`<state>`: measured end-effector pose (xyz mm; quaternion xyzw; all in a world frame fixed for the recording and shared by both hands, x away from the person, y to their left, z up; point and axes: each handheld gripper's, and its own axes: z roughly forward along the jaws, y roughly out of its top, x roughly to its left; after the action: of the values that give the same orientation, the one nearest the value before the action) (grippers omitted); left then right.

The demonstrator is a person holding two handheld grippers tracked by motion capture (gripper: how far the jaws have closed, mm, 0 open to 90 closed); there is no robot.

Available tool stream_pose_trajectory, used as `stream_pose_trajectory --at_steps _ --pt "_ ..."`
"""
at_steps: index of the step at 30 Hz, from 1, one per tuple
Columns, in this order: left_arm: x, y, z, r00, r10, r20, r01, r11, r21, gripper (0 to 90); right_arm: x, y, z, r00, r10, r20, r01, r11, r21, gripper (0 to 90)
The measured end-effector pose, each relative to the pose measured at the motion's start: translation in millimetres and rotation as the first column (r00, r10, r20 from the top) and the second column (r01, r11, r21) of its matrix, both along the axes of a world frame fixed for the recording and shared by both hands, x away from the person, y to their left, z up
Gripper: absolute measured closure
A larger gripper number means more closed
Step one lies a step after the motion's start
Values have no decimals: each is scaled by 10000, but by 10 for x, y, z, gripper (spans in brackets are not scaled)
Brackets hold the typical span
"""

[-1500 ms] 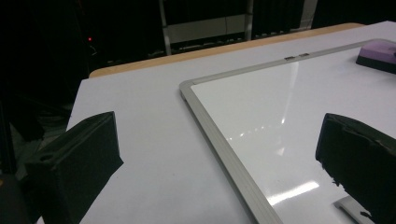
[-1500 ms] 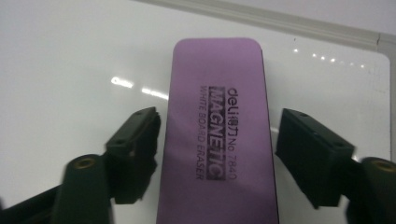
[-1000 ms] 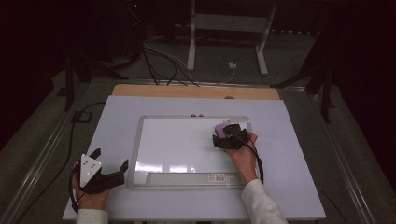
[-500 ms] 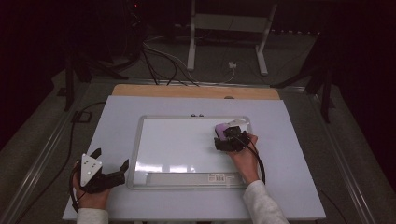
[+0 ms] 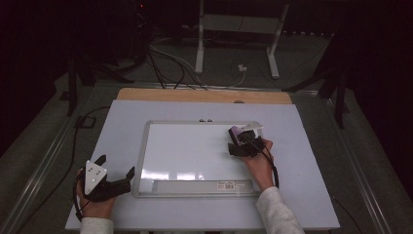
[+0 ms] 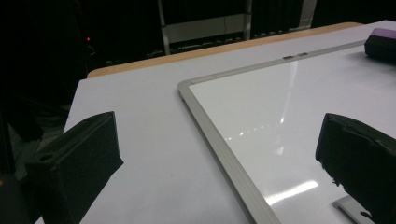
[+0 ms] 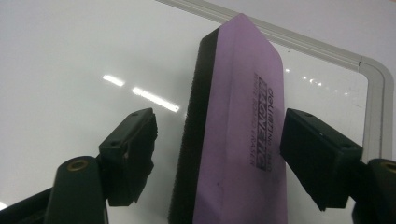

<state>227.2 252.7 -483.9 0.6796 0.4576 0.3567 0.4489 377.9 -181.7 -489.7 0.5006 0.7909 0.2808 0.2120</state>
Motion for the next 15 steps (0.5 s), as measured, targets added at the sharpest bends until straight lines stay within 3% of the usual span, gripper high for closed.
stream_pose_trajectory --at_steps 5,10,15 --pt "-1 1 -1 10000 5 -6 -5 10000 -17 7 4 -20 9 10000 -96 12 96 9999 -126 348" --pt "-2 2 0 10000 12 0 -12 10000 -13 7 30 -79 -18 9994 -102 -318 104 9999 56 426" --pt "-3 5 1 10000 14 5 -14 10000 -16 7 11 -93 -18 9992 -394 -113 397 9989 256 616"
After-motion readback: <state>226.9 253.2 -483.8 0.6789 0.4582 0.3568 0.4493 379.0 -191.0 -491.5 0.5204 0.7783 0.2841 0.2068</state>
